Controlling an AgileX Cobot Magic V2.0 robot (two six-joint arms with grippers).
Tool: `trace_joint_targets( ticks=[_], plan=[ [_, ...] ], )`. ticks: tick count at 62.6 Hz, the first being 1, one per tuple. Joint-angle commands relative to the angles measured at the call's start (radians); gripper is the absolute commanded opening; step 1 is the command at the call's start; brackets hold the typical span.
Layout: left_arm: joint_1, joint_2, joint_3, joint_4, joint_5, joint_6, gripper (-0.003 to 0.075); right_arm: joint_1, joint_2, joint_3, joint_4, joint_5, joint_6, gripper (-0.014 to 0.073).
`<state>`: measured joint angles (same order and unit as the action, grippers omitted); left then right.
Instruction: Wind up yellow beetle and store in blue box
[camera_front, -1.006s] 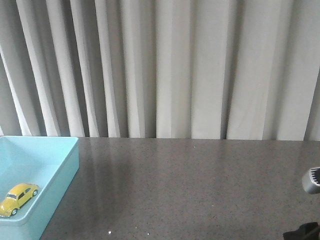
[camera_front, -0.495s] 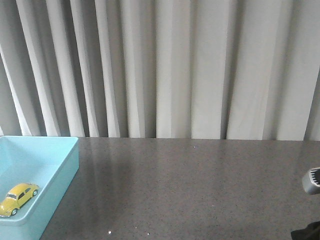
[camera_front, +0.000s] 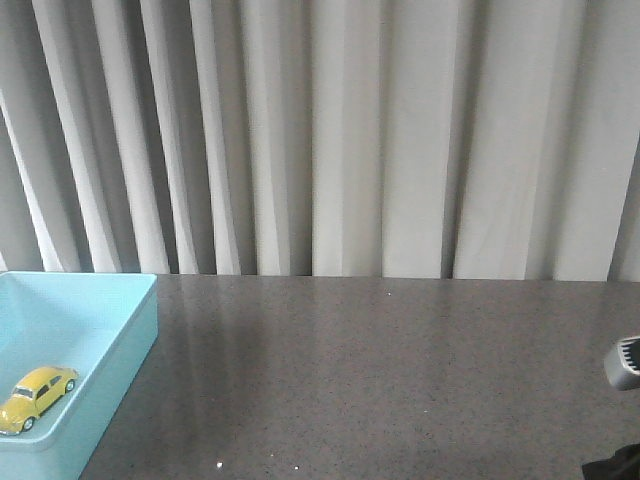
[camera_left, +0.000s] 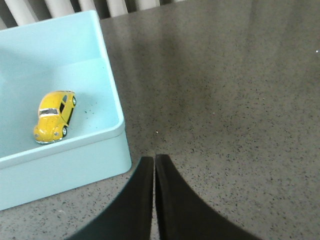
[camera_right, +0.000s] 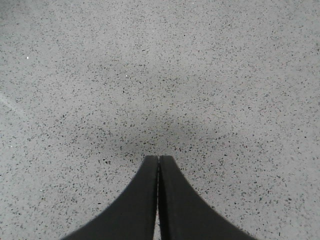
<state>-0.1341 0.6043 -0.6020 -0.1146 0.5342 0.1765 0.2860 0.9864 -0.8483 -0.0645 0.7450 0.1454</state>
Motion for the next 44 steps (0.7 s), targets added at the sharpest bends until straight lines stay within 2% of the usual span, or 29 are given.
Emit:
trace_joint_targets(
  ticks=[1, 14, 24, 29, 39, 44],
  plan=[
    [-0.005, -0.115, 0.048, 0.035, -0.13, -0.009, -0.0006, -0.001, -0.014, -0.027, -0.014, -0.047, -0.01, -0.0007],
    [-0.005, -0.395, 0.311, 0.039, -0.345, -0.009, -0.0006, -0.001, -0.014, -0.027, -0.013, -0.047, -0.01, -0.0007],
    [-0.001, -0.493, 0.477, 0.042, -0.542, -0.011, -0.0006, -0.001, -0.014, -0.027, -0.013, -0.047, -0.01, -0.0007],
    [0.018, -0.538, 0.543, 0.042, -0.614, -0.054, -0.0006, -0.001, -0.014, -0.027, -0.013, -0.047, -0.01, -0.0007],
    [0.053, -0.61, 0.612, 0.042, -0.636, -0.116, -0.0006, -0.001, -0.014, -0.027, -0.013, -0.047, -0.01, -0.0007],
    [0.064, -0.635, 0.619, 0.042, -0.603, -0.138, -0.0006, -0.001, -0.014, -0.027, -0.013, -0.047, -0.01, -0.0007]
  ],
)
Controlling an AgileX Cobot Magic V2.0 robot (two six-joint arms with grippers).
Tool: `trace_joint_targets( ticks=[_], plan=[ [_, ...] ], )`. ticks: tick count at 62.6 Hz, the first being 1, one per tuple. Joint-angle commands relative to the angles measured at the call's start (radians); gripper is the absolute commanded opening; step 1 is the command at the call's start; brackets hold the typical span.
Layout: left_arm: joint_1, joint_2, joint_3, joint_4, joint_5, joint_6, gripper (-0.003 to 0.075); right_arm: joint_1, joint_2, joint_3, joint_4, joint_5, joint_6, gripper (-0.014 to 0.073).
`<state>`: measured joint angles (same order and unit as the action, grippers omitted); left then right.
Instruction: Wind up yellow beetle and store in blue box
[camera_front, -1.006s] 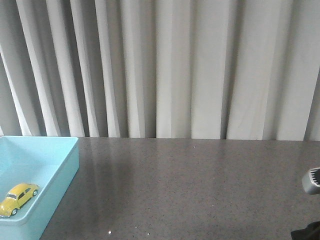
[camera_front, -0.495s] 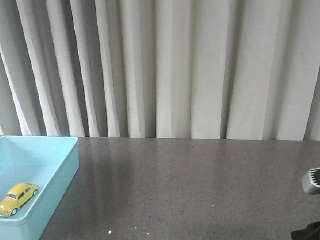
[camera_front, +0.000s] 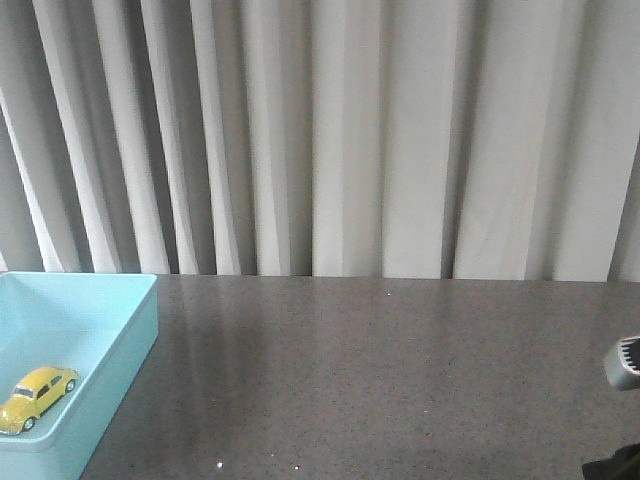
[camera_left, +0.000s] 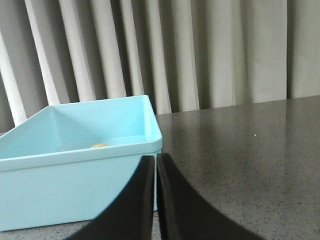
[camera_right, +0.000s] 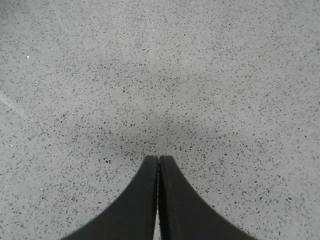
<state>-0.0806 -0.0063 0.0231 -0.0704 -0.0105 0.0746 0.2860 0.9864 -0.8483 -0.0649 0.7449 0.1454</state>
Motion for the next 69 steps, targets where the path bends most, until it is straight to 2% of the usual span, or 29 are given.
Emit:
trace_joint_targets(
  ticks=[1, 69],
  plan=[
    [0.012, -0.023, -0.006, -0.001, -0.059, -0.036, -0.0006, -0.001, -0.014, -0.027, -0.012, -0.047, -0.01, -0.0007],
    [0.011, -0.021, -0.006, 0.013, -0.049, -0.037, -0.0006, -0.001, -0.014, -0.027, -0.012, -0.048, -0.01, -0.0007]
  ],
)
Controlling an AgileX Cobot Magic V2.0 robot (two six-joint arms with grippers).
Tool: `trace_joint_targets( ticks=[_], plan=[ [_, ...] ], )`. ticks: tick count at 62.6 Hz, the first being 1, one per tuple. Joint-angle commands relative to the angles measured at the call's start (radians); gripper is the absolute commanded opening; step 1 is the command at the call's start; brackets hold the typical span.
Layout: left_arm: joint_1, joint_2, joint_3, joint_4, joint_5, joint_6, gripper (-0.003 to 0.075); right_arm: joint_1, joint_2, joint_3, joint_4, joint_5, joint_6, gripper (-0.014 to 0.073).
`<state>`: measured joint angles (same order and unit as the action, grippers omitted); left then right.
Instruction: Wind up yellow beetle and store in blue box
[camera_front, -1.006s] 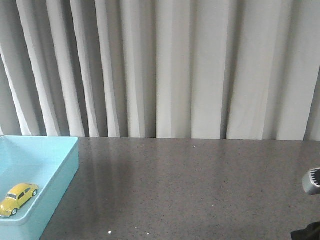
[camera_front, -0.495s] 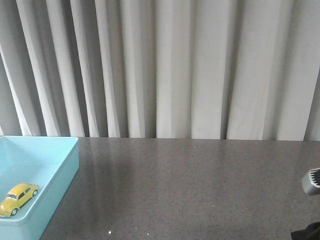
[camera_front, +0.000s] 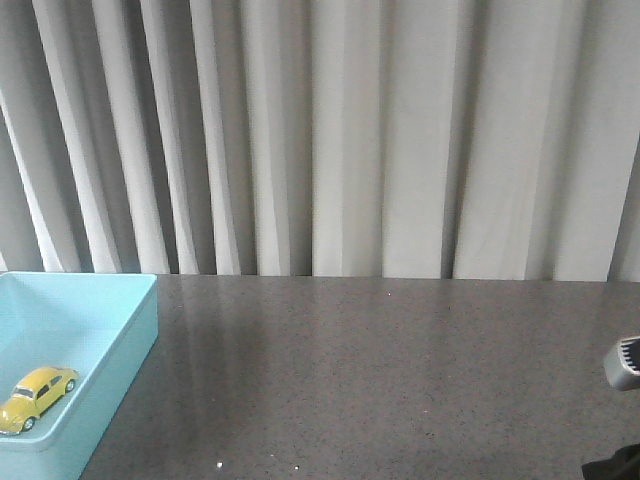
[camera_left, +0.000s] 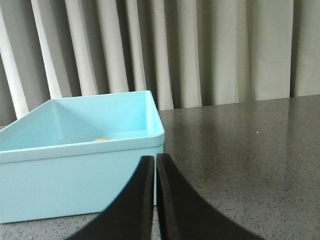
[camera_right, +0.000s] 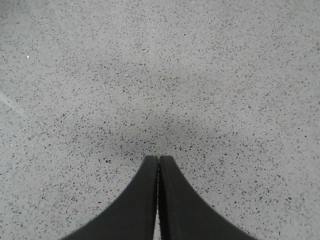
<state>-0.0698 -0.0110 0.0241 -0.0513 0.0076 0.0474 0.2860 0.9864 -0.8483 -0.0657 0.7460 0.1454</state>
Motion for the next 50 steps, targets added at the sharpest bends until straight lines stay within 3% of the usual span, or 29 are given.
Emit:
trace_joint_targets(
  ticks=[1, 11, 19, 34, 50],
  plan=[
    [0.0, -0.016, -0.007, -0.006, -0.068, -0.009, -0.0006, -0.001, -0.014, -0.027, -0.012, -0.049, -0.01, -0.0007],
    [0.0, -0.016, -0.007, -0.006, -0.068, -0.009, -0.0006, -0.008, -0.035, -0.005, -0.032, -0.062, -0.01, -0.0007],
    [-0.002, -0.016, -0.007, -0.006, -0.068, -0.009, -0.0006, -0.066, -0.12, 0.11, -0.057, -0.184, -0.023, -0.0007],
    [0.0, -0.016, -0.007, -0.006, -0.068, -0.009, -0.0006, -0.239, -0.482, 0.455, -0.04, -0.574, -0.023, -0.0007],
    [0.0, -0.016, -0.007, -0.006, -0.068, -0.009, -0.0006, -0.354, -0.863, 0.737, -0.037, -0.689, -0.024, -0.0007]
  ],
)
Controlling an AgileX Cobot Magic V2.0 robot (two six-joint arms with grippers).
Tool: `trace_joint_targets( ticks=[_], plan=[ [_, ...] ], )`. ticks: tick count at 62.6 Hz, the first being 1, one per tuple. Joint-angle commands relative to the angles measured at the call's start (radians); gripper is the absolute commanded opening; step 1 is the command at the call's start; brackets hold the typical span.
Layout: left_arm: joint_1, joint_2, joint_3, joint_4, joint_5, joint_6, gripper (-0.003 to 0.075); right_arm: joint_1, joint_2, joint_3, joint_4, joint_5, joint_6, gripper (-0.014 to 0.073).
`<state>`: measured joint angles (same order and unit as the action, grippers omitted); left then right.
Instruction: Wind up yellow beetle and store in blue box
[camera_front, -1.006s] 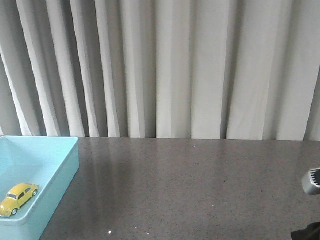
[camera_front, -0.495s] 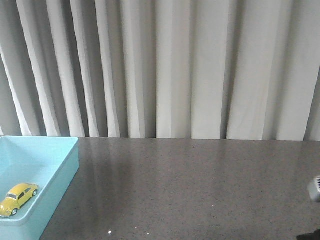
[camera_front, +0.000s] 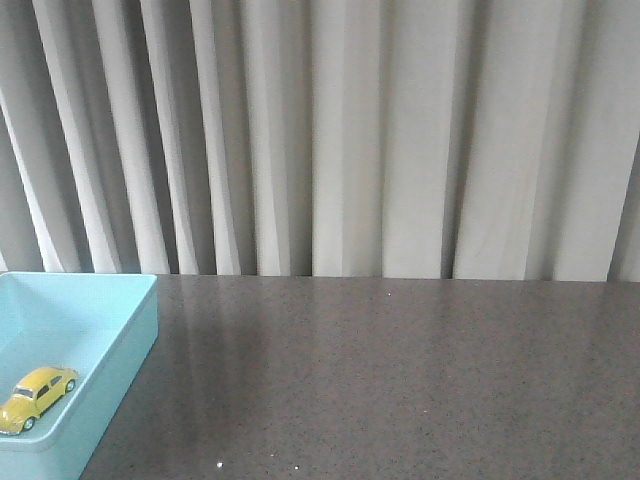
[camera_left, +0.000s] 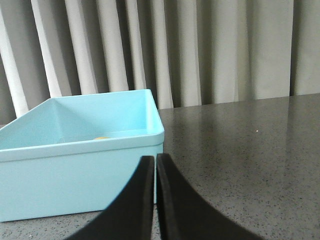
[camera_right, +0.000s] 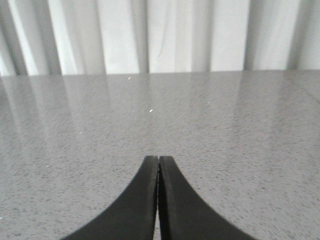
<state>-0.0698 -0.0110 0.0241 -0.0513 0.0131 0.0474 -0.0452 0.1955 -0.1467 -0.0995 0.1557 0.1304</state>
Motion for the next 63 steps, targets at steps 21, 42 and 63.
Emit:
trace_joint_targets(
  ticks=[21, 42, 63],
  plan=[
    [0.0, -0.016, -0.007, -0.006, -0.073, -0.009, -0.0006, -0.04, -0.218, 0.176, 0.006, -0.146, -0.009, -0.0007],
    [0.0, -0.016, -0.007, -0.006, -0.073, -0.009, -0.0006, -0.04, -0.215, 0.177, 0.015, -0.135, -0.009, -0.0007],
    [0.0, -0.016, -0.007, -0.006, -0.073, -0.009, -0.0006, -0.04, -0.215, 0.177, 0.065, -0.149, -0.088, -0.0007]
  ],
)
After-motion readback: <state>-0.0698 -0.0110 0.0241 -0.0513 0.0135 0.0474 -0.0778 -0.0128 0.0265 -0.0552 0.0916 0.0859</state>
